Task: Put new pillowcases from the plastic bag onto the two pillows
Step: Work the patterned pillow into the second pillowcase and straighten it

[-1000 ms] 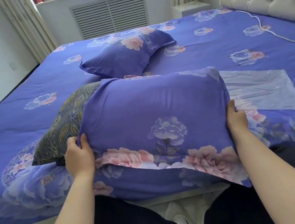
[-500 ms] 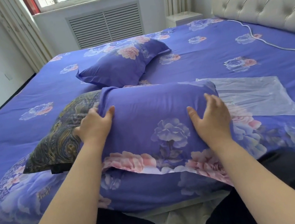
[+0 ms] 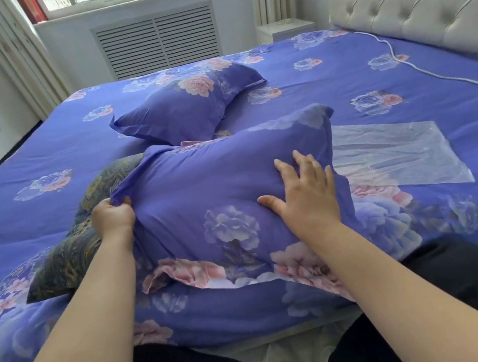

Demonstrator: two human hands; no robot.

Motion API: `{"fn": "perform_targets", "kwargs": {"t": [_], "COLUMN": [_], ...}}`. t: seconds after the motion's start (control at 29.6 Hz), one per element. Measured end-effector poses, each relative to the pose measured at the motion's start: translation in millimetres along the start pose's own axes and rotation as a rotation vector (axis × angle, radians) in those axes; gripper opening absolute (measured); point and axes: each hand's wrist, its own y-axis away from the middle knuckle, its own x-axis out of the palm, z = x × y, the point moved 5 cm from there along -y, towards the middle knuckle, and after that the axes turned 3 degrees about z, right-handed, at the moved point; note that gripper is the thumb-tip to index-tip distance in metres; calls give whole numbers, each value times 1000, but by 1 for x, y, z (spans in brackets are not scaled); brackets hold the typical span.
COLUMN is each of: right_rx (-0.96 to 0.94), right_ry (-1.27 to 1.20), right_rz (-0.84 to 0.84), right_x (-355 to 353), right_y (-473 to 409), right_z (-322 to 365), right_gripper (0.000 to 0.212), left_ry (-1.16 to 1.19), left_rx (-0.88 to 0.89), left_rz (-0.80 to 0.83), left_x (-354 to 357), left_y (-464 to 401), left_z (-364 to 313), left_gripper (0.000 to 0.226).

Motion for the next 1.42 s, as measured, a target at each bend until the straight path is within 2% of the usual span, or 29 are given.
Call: {"fn": "perform_targets", "kwargs": {"t": [0.1,0.13,0.17,0.24,0.27,0.37,0.47,0.57,0.64,0.67,0.74,0.78,0.81,0.88,0.94,1.05,1.11,1.18,1.21,1.32,1.35,1.42], "right_rx": [-295,-391,-451,-469,-446,-351,-264,-316,-348,-370,-431,-468,-489,-487,-496,-502,-495,-501,-491,-478,-480,-454], "right_ry": [-73,-60,7,223,326,437,414,448,549,572,495,477,452,405,372,316,296,171,86,-113,-95,23], "right_rz": [-154,-123,-15,242,313,358,310,294,296,223,4,-42,-54,-32,-8,-114,5,91,140,318,339,343], "right_x": [-9,-4,7,36,47,53,54,70,81,81,68,62,57,48,34,-7,-37,-79,-102,-155,-164,-163], "right_y": [20,29,37,48,48,41,45,66,67,62,50,44,38,25,18,-6,-32,-51,-58,-77,-85,-101], "right_z": [42,55,65,68,63,55,67,87,84,81,78,77,74,68,63,55,48,44,44,43,44,45], "right_gripper": [68,73,84,106,110,107,91,73,63,57,46,32,19,22,26,17,11,4,13,21,20,21], "left_ry": [-6,-22,-28,-34,-57,-57,-36,-196,-322,-329,-147,17,182,427,477,384,343,340,357,332,271,117], "left_rx": [-13,9,43,140,198,304,173,-33,-117,-145,-229,-289,-350,-430,-365,-48,185,360,426,527,536,524], "left_rz": [-34,-48,-67,-103,-119,-184,-162,-70,-20,-14,-76,-124,-159,-173,-181,-243,-299,-380,-426,-499,-480,-329], "left_x": [-6,-10,-15,-27,-32,-38,-29,-17,-11,-10,-9,-9,-8,-4,-8,-35,-61,-89,-104,-141,-147,-141], "left_y": [-1,2,7,20,31,71,101,117,122,124,127,129,129,127,122,116,116,121,124,123,117,101], "left_z": [7,8,9,10,10,10,24,41,49,50,53,53,55,53,39,-7,-49,-94,-115,-165,-176,-187], "left_gripper": [16,13,14,26,31,30,36,53,50,45,37,34,33,33,33,28,26,28,29,29,30,36]}}
